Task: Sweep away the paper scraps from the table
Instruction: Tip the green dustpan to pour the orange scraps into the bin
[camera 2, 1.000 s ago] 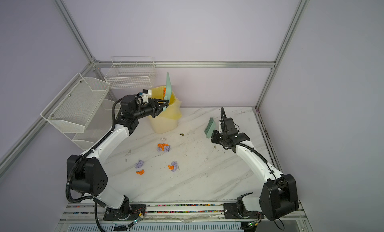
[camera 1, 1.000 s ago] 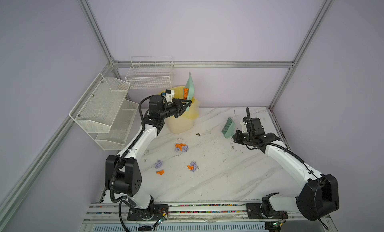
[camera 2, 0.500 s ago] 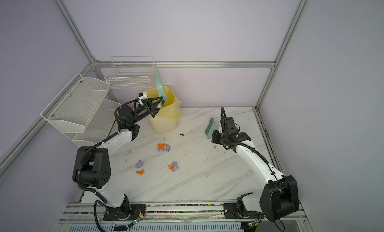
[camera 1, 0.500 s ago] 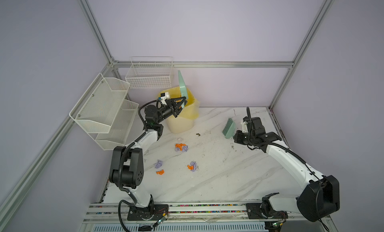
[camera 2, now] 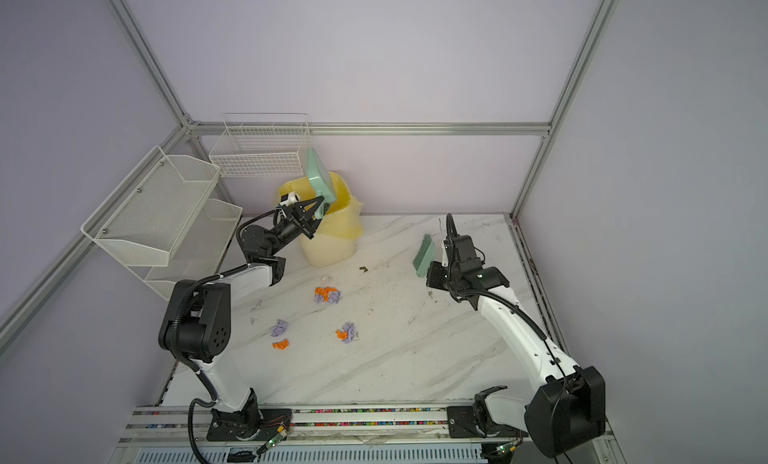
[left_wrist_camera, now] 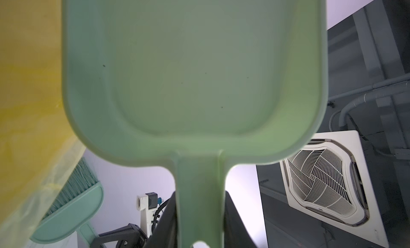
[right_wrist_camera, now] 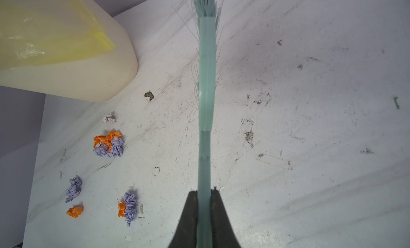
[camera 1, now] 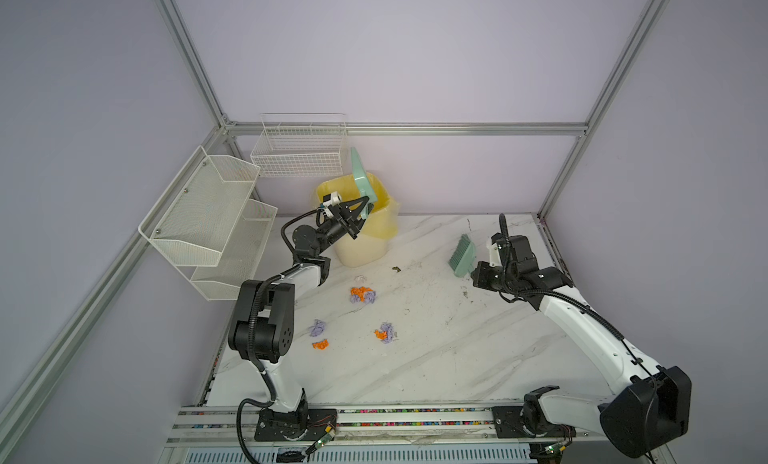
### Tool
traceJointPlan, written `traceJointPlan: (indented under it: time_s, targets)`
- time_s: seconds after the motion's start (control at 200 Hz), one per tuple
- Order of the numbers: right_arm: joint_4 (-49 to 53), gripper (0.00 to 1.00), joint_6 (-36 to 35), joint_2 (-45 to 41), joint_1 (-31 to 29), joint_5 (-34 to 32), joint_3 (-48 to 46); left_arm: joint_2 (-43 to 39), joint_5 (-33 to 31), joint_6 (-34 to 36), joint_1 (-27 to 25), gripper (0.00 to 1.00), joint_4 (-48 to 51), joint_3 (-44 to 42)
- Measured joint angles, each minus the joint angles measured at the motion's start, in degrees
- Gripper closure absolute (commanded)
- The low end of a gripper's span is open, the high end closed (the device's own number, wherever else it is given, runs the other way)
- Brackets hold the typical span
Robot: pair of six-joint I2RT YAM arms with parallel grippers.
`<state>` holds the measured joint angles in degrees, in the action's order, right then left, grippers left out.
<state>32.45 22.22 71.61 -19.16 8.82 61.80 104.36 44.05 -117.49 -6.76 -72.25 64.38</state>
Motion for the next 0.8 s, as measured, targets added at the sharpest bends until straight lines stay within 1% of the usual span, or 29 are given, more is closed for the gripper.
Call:
traceJointPlan:
  time_s: [0.155,0.26,0.35,0.6,0.8]
  targets:
    - [0.5,1.0,0.0,-0.1,0.0,-0.1,0.0,0.0,0.0,0.3,0.0,0.88,-0.1,0.0]
    - [0.9,1.0,-0.1,-0.1,0.0,-0.5,0.0,-1.2,0.1,2.5,0.0,0.88,2.5,-0.5]
    - [1.1,1.0,-0.7,-0.1,0.0,-1.0,0.1,-4.1,0.5,6.8,-0.1,0.88,9.1,-0.8]
    - [1.2,1.0,-1.2,-2.4,0.0,-1.3,-0.5,-16.1,1.2,25.4,-0.9,0.87,33.4,-0.7]
    - [1.2,1.0,-1.4,-3.7,0.0,-1.4,-0.6,-19.6,0.3,35.2,-1.9,0.87,48.0,-0.7]
